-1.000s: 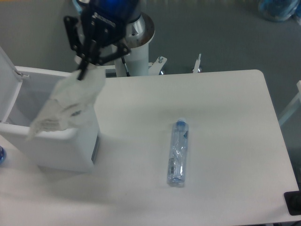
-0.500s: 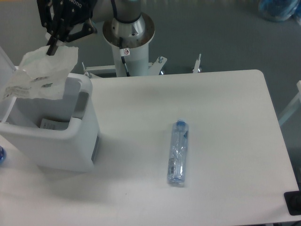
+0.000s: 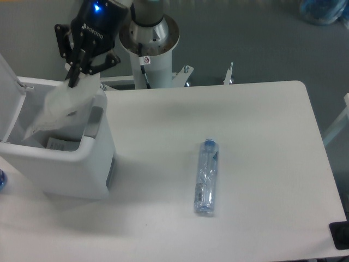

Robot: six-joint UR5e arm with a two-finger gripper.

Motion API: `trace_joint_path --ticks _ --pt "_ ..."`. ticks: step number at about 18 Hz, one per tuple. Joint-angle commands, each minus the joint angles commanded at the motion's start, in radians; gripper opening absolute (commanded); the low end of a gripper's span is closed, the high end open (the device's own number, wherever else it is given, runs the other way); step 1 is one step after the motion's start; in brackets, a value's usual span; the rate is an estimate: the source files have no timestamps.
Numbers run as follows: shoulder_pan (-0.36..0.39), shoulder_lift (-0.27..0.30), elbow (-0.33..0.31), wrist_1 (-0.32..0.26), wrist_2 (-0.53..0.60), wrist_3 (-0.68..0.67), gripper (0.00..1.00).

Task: Place the trash in the trash can
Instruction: 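Open the gripper to drop the bag into the bin, then move the gripper to the clear water bottle and lower it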

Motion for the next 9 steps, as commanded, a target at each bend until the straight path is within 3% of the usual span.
trace_joint_path --ticks 5,6,7,9 --pt "0.006 -0.023 0.035 0.018 0.046 0.008 1.0" --pt "0.03 -0.028 0.041 0.026 0.064 0.017 1.0" --pt "0.101 -0.032 0.044 0.031 0.086 0.055 1.0" --pt "0.194 -0.098 0.075 0.034 0.087 0.11 1.0"
